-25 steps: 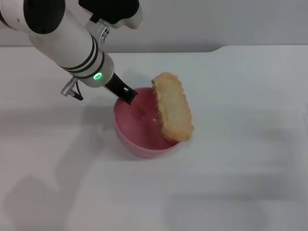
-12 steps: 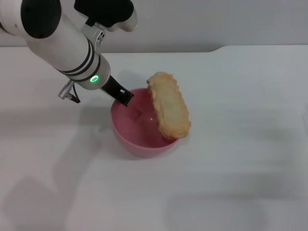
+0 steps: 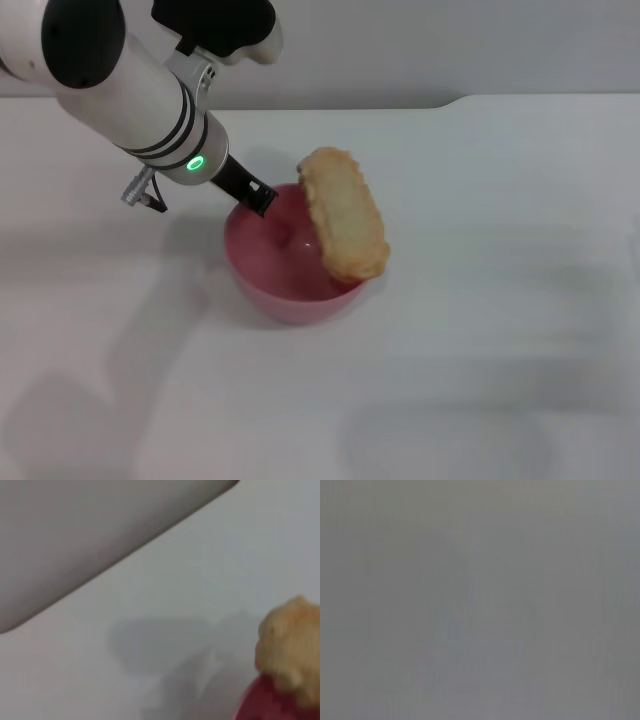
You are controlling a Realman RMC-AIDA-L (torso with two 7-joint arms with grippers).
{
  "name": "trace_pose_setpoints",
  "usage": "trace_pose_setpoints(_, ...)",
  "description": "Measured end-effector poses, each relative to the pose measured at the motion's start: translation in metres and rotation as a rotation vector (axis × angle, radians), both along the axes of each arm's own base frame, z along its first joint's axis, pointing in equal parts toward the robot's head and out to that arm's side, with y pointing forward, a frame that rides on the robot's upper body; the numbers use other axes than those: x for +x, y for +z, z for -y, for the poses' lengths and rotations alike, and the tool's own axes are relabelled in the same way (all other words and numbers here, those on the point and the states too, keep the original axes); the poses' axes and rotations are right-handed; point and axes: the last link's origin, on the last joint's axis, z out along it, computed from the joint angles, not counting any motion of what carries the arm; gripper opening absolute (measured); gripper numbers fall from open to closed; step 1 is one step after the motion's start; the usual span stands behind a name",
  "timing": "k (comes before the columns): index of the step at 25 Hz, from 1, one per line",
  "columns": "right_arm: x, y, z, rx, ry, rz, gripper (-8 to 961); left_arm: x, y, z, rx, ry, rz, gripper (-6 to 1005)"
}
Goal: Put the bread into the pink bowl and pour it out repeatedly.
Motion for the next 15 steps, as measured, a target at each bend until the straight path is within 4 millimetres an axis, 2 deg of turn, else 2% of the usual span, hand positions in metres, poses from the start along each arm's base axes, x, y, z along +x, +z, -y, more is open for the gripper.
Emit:
trace_pose_setpoints(2, 0.000, 0.000, 0.000, 0.000, -0.001, 0.000, 527, 0.001, 0.001, 0.000, 0.011, -0.011, 0.012, 91)
trace_pose_setpoints(10, 0.001, -0.002, -0.004, -0.018, -0.013, 0.000, 527, 0.008, 0.006, -0.002, 0.052, -0.065, 0.040, 358)
trace_pose_setpoints(12, 0.001, -0.003, -0.005, -0.024, -0.015, -0.002, 527, 0.017, 0.019, -0.011, 0.157, -0.176, 0.073, 432)
trace_pose_setpoints(15, -0.001, -0.004, -0.006, -0.030, -0.012, -0.005, 527, 0.019, 0.028, -0.014, 0.235, -0.235, 0.109, 550)
